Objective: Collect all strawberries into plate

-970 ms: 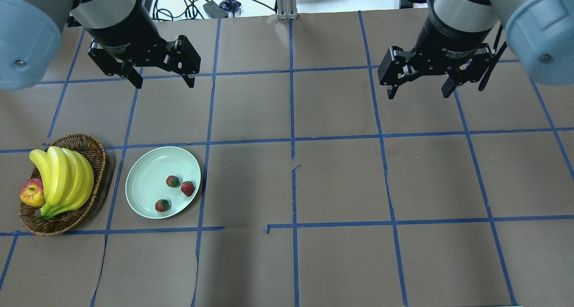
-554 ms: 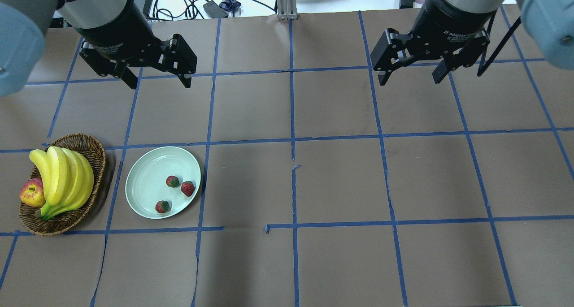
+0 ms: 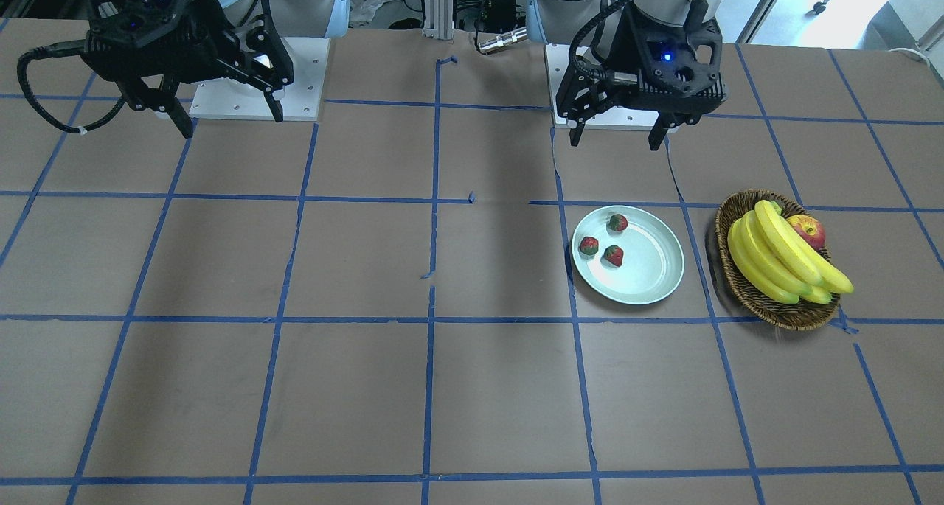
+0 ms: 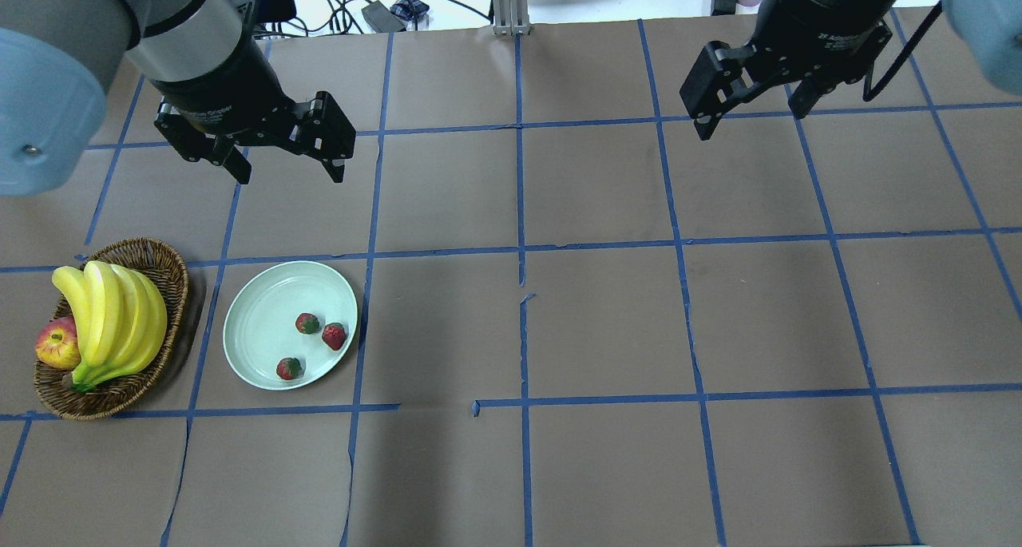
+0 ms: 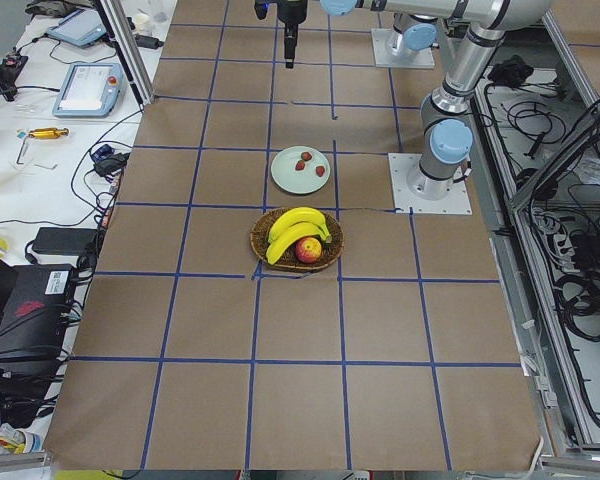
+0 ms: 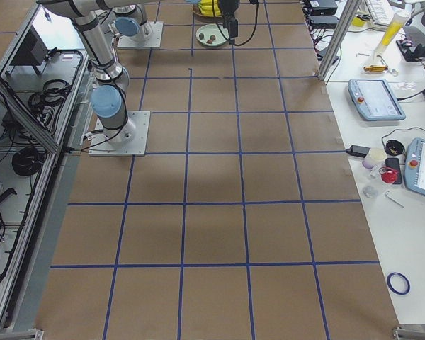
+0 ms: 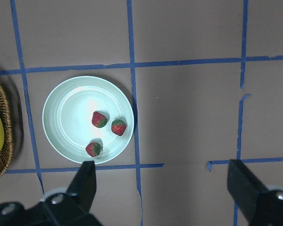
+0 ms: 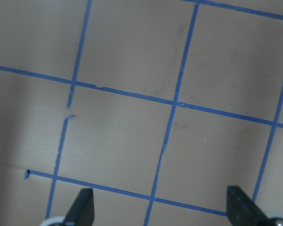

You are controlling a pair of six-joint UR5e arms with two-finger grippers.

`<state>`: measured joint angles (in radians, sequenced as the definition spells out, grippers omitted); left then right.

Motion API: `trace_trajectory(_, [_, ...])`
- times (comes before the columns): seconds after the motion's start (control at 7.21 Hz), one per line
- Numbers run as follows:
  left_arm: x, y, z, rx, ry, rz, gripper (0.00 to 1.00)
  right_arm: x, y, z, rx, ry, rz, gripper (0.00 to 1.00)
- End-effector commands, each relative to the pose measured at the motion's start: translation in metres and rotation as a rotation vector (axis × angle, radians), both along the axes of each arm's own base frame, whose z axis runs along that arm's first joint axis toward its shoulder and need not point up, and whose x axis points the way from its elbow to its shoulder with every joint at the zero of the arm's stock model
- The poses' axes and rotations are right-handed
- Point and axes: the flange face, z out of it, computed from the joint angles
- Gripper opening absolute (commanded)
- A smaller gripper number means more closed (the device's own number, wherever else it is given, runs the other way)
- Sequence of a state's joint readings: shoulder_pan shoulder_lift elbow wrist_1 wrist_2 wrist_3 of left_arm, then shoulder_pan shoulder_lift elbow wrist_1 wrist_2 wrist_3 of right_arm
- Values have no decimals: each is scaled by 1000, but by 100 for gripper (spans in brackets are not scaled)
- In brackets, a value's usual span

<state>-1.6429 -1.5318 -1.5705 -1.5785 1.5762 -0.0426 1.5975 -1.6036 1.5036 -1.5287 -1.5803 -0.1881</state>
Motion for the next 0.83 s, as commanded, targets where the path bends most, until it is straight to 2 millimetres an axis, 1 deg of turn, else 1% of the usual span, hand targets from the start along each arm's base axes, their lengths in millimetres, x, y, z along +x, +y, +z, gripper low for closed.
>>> trace_trajectory(0.0, [0,0,0,1,-1,0,100,-10,0,-11,16,78,-5,100])
trace_trajectory(0.42, [0,-1,-4,9,-1,0,100,-6,0,-4,0,65,-18,100])
trace_trajectory(0.55, [-1,-2,-6,14,6,0,100,-1,1,-5,4,41,-25,100])
trace_trajectory(0.69, [-1,-1,-5,11,11,2,100,6,0,-5,2,-40,-117,100])
